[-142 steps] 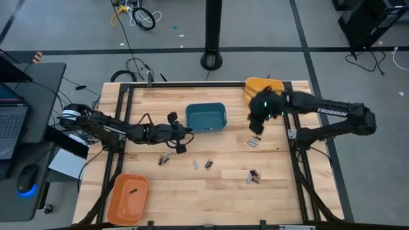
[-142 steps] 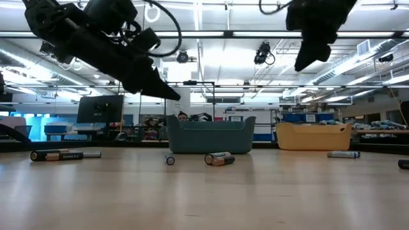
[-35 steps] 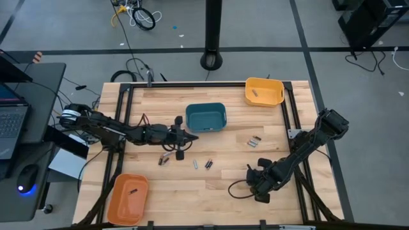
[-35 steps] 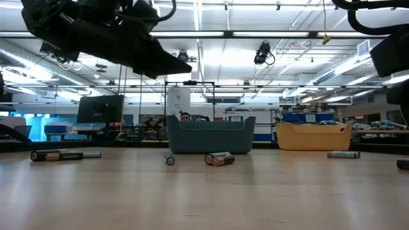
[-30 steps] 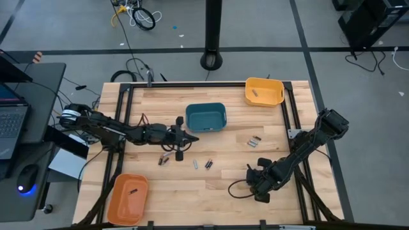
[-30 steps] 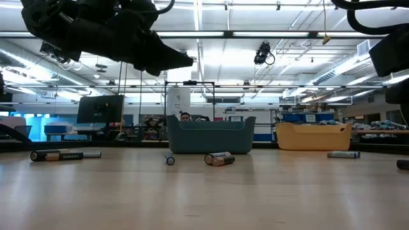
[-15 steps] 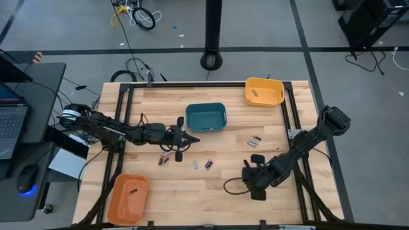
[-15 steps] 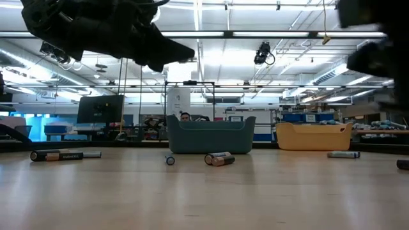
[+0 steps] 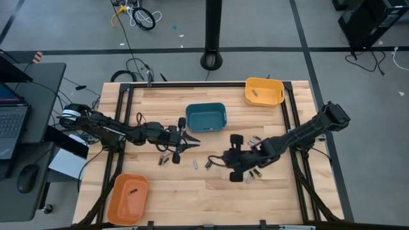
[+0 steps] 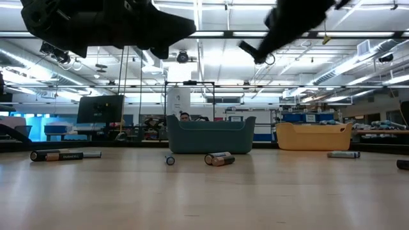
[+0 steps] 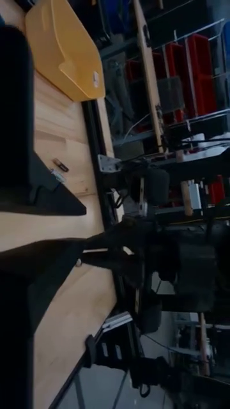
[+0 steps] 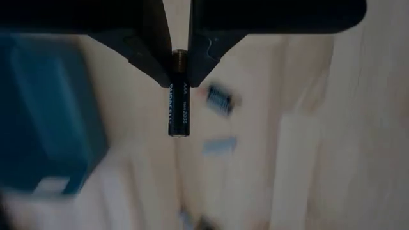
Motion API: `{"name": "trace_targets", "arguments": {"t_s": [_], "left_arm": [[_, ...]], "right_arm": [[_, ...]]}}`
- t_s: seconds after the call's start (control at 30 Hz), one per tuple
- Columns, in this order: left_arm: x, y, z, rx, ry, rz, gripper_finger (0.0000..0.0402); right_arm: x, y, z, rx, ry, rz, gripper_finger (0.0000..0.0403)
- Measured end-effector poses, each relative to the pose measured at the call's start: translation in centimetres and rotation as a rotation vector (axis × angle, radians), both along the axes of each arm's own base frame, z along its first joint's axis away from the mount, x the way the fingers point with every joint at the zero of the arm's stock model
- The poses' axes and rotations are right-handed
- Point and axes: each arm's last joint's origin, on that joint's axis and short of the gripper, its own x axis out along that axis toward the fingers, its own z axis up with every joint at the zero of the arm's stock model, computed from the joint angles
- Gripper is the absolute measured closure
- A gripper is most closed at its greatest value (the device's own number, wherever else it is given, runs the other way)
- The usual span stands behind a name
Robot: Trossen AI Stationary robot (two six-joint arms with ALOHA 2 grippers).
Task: Sort batteries
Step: Put the small black battery into the orange bin
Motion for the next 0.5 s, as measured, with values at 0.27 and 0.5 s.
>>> {"name": "trace_targets", "arguments": {"t_s": [0.27, 0.5], "left_arm": [[-0.1, -0.5, 0.4, -0.003, -0.038, -0.023, 0.0265], [0.1, -1.2, 0.9, -0.009, -0.054, -0.047, 0.0248]], "right_arm": [[1.9, -0.9, 2.2, -0.086, -0.241, 0.018, 0.0360], [2.9, -1.4, 3.3, -0.130, -0.355, 0.053, 0.0360]]}}
